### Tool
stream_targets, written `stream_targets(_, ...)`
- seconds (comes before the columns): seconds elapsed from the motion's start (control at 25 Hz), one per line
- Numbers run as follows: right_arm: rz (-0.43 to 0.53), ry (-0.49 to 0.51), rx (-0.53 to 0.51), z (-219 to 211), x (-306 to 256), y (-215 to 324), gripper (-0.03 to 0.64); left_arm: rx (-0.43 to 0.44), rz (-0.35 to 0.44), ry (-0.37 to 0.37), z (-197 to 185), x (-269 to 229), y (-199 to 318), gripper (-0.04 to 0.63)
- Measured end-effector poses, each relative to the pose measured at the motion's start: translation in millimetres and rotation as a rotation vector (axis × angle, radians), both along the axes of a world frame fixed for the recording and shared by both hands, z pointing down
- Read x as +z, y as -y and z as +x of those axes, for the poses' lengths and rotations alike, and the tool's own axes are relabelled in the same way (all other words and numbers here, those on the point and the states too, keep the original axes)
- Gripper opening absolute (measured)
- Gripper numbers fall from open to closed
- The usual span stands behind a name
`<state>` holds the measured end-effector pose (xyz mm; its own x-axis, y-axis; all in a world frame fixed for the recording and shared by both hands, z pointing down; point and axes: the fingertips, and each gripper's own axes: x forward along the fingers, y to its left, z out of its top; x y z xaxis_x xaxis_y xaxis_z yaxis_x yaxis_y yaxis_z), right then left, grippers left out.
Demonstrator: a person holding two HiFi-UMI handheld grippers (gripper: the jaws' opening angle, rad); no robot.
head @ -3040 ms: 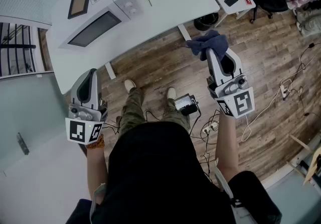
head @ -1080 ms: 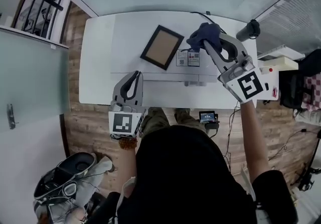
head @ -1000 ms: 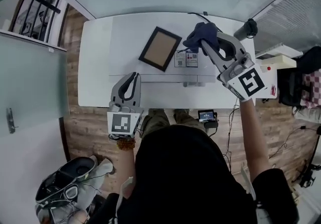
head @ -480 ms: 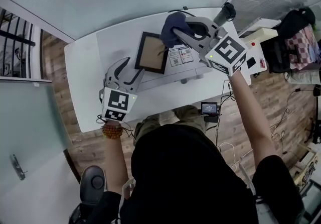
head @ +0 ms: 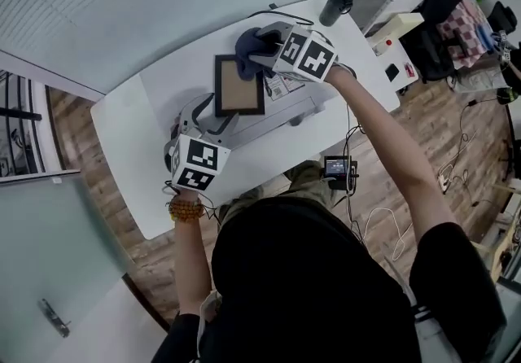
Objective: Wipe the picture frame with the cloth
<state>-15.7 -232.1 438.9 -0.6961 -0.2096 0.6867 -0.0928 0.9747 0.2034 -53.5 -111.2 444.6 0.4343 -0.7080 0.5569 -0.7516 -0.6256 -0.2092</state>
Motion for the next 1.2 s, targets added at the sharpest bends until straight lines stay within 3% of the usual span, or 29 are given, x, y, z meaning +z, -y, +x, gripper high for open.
stream_targets(0.12,0.0,-0.007,0.001,-3,4,4,0.141,0.012,-0.007,-0.023,4,-1,4,0.237)
stream_targets(0.32,-0.04,0.014,0.02,-6,20,-3,0.089,0.001,-0.087,-0.126,5,8,2,0.222)
stream_targets(0.48,-0.1,0.065,0.089,-6,21,1,0.086,0.0,-0.089,-0.128,3,8,4,0.224)
stream_targets(0.68,-0.086,0.053,0.109,-6,19,-4,0.081,-0.013,-0.088,-0.131,2,8,2,0.232)
stream_targets(0.84,-0.11,0.099,0.13,-3,18,-14,0.07,-0.021,-0.088,-0.132,1,7,3,0.239)
stream_targets(1.2,-0.151,0.063,0.041,-1,22,-67,0.051,-0.038,-0.09,-0.133,2,8,5,0.244)
